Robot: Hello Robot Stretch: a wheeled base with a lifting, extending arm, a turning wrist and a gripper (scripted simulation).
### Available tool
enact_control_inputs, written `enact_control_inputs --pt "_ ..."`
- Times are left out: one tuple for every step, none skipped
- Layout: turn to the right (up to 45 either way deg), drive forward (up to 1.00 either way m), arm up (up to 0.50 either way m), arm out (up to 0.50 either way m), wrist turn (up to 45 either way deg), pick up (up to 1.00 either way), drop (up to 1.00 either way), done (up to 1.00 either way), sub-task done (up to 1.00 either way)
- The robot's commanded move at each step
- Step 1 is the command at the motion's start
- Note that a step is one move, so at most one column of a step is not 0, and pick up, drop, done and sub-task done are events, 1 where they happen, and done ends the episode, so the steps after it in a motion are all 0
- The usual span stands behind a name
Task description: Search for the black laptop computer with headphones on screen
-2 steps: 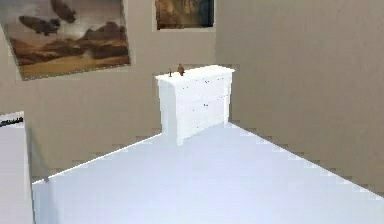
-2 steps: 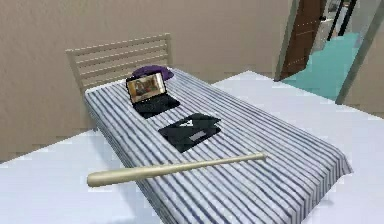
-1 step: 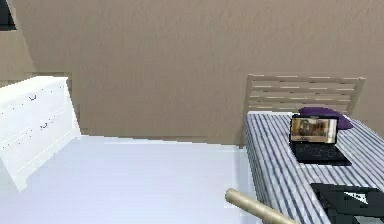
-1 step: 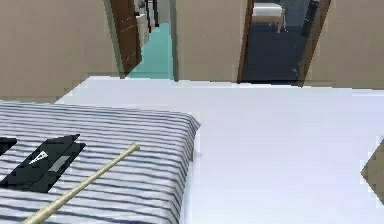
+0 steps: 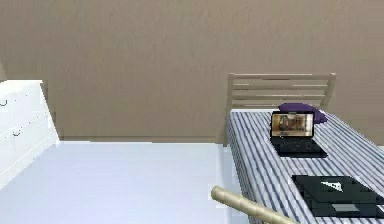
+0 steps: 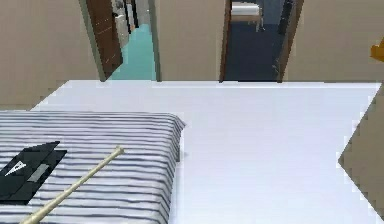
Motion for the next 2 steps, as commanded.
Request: enact_control_inputs --pt "0.0 0.5 0.0 0.0 0.0 0.0 0.0 0.0 0.0" --pt "42.0 0.0 0.0 0.0 0.0 0.0 0.0 0.0 0.0"
